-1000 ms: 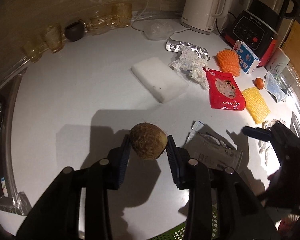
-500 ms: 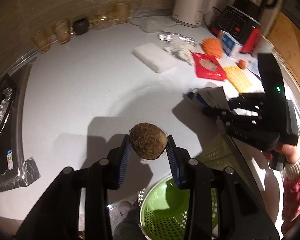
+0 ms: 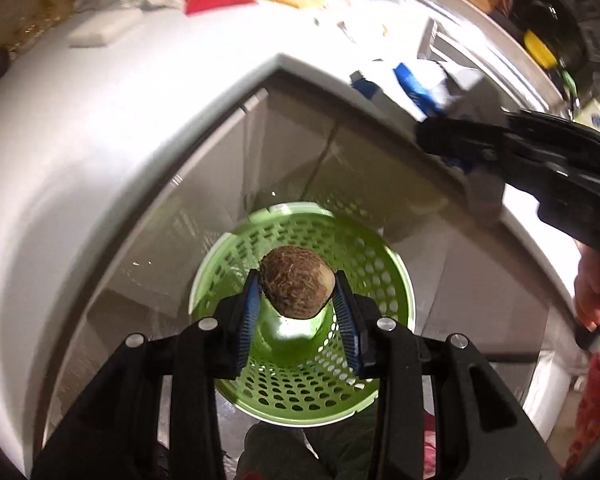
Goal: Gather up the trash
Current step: 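Carry both items to the green basket and open both tools to drop them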
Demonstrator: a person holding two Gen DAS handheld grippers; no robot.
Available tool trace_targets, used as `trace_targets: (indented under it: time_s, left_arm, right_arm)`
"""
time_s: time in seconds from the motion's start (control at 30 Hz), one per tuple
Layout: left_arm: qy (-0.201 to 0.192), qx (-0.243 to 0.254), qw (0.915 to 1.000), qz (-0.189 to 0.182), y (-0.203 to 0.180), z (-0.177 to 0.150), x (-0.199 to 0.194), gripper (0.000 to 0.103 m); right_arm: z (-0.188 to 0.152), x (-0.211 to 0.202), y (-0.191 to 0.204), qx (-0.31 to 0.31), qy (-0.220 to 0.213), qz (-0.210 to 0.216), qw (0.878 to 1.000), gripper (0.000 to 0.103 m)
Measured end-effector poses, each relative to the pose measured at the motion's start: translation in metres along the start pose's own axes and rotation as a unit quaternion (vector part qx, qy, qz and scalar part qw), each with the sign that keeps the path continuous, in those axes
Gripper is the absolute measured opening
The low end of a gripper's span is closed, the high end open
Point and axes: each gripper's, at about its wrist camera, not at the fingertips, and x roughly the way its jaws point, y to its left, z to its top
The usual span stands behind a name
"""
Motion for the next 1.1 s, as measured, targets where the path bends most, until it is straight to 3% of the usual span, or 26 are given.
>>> trace_targets:
  time_s: [0.17,0.4,0.47,0.57,0.67,0.93,1.03,1.07,1.1]
  left_arm:
    - [0.023,0.03,0.9992,-0.011,-0.01,-0.022,0.034,0.036]
    - [0.059,0.054,0.9967,0.014,-0.015,-0.044,0.081,0.036]
    - [0.06,0.057,0.9962,0.027,-0.013,-0.047,0.082,0.049]
    - [0.051,0.059,0.9965,0.03,-0.012,-0.049,0.072,0.061]
    - [0.043,0.057,0.9969,0.035,-0.015,-0.047,0.057,0.066]
    - [-0.011,0.023,0.9986,0.046,-0.004,-0.045,-0.023,0.081]
    - [-0.029,0.02,0.9979,0.054,0.001,-0.043,-0.049,0.085]
    - [-0.036,0.02,0.9975,0.057,0.004,-0.043,-0.055,0.085]
    - [-0.043,0.019,0.9971,0.059,0.006,-0.043,-0.062,0.086]
  right_arm:
    - [-0.057,0.013,0.002,0.063,0.015,-0.021,0.998,0.019]
    - [-0.114,0.061,0.004,0.12,0.052,-0.039,0.991,0.019]
    - [-0.122,0.064,0.004,0.134,0.055,-0.037,0.989,0.019]
    - [-0.127,0.065,0.003,0.141,0.056,-0.041,0.988,0.019]
    - [-0.127,0.065,0.001,0.143,0.053,-0.042,0.987,0.02]
    - [-0.127,0.07,0.009,0.128,0.053,-0.032,0.99,0.023]
    - [-0.122,0.074,0.017,0.116,0.054,-0.03,0.991,0.036]
    - [-0.12,0.075,0.019,0.113,0.056,-0.029,0.992,0.054]
    - [-0.117,0.075,0.022,0.111,0.058,-0.033,0.992,0.064]
